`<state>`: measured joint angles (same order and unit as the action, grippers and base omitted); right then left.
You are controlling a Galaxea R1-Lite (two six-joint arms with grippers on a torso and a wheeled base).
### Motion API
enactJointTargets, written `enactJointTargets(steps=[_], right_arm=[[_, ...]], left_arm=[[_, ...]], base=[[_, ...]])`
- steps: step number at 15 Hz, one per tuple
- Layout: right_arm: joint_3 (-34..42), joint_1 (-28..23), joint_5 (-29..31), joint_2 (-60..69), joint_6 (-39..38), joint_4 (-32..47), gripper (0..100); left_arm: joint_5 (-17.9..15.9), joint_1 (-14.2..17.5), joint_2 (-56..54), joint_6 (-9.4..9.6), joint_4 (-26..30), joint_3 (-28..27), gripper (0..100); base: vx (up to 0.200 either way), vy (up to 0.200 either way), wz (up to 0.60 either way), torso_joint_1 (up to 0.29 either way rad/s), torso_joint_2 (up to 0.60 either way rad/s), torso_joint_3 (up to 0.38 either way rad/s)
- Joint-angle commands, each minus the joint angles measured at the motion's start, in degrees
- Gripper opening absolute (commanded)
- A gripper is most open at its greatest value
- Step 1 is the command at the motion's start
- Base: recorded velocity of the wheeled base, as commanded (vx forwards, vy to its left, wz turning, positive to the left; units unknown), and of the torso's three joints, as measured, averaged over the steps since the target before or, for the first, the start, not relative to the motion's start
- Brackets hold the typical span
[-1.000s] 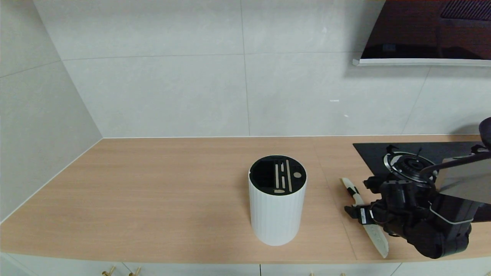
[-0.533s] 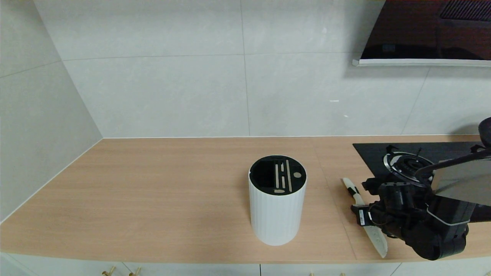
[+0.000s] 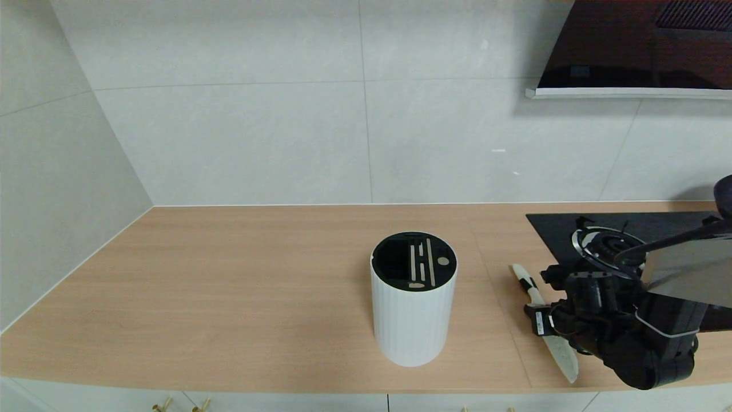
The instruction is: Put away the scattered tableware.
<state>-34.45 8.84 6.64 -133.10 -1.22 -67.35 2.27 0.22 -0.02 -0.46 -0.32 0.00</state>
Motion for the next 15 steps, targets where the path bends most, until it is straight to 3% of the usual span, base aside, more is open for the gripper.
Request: enactJointTargets(steps=[1, 7, 8, 11, 12, 14, 15], right_arm=[[0.44, 0.04, 0.48, 1.09, -0.01, -1.82, 0], [1.58, 0.13, 1.18, 11.46, 0.16, -1.99, 0], [1.23, 0.13, 1.18, 15.85, 0.25, -1.90, 0], [-4.92, 1.53, 0.12, 26.05, 0.25, 6.44, 0], [-7.12, 3.73, 0.12, 29.12, 0.25, 10.31, 0], [-10.64, 8.21, 0.21, 33.25, 0.34, 15.15, 0], [-11.69, 10.41, 0.56, 34.92, 0.34, 16.90, 0]], left_arm=[[0.02, 0.04, 0.02, 0.02, -0.03, 0.00, 100], [0.02, 0.04, 0.02, 0.29, -0.12, 0.00, 100], [-1.39, 0.04, 0.20, 0.46, -0.12, -0.97, 100], [-16.33, -0.92, 8.73, 0.20, 4.27, -16.61, 100], [-22.22, -0.92, 14.61, 0.20, 5.77, -21.97, 100], [-37.07, -1.10, 28.06, 0.46, 5.68, -30.85, 100], [-41.47, -1.19, 33.51, 0.55, 5.59, -34.10, 100]], base=[[0.000, 0.000, 0.00, 0.000, 0.00, 0.000], [0.000, 0.000, 0.00, 0.000, 0.00, 0.000], [0.000, 0.000, 0.00, 0.000, 0.00, 0.000], [0.000, 0.000, 0.00, 0.000, 0.00, 0.000], [0.000, 0.000, 0.00, 0.000, 0.00, 0.000], [0.000, 0.000, 0.00, 0.000, 0.00, 0.000], [0.000, 0.000, 0.00, 0.000, 0.00, 0.000]])
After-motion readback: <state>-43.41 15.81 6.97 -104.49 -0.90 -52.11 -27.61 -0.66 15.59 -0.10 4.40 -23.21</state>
